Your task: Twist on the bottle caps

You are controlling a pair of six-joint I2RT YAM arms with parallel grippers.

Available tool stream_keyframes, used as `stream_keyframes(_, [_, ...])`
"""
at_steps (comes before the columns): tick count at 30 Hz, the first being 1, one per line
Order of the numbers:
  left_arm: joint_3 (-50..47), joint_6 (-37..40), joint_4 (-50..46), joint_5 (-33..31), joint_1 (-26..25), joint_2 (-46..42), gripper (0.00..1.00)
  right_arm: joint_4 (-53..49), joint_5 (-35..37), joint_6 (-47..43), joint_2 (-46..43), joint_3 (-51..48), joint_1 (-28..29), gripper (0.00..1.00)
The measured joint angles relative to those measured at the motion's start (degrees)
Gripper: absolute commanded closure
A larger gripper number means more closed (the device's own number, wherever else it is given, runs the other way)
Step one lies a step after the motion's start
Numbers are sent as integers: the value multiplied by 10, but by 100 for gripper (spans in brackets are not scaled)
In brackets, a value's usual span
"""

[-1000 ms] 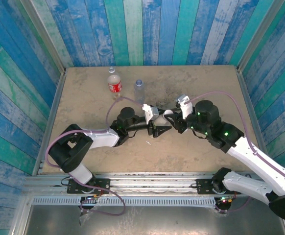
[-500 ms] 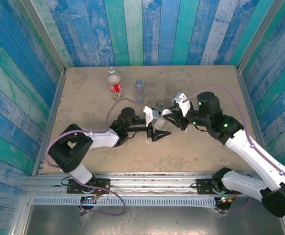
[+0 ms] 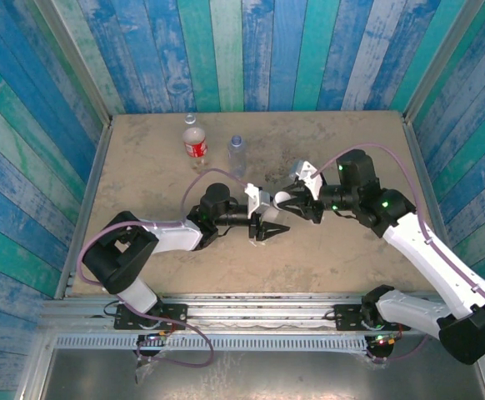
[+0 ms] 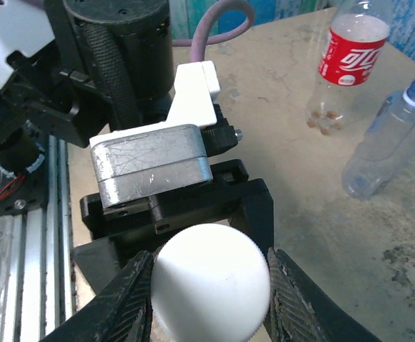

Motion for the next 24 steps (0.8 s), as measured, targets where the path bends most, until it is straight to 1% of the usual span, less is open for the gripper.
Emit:
stream_keyframes(4, [0,2,0,6,0,0,45,-4,-9,0,0,0,-2,79])
stream_keyframes(8, [0,1,0,0,-1,0,62,-1,-7,19,0,-1,-2,80])
stream_keyframes(12, [0,1,0,-36,-2,0,69,32,34,75,-9,-20,7,81])
stream_keyframes(15, [0,5,-2,-67,-6,0,69,68,93,136,-29,-46,28,81])
stream_keyframes(19, [2,17,-8,-100,-12,1,69,103,216,229,-58,-78,82,82])
stream_keyframes(24, [8,24,-19,-125,-14,12,69,98,364,349,-50,-77,144,75])
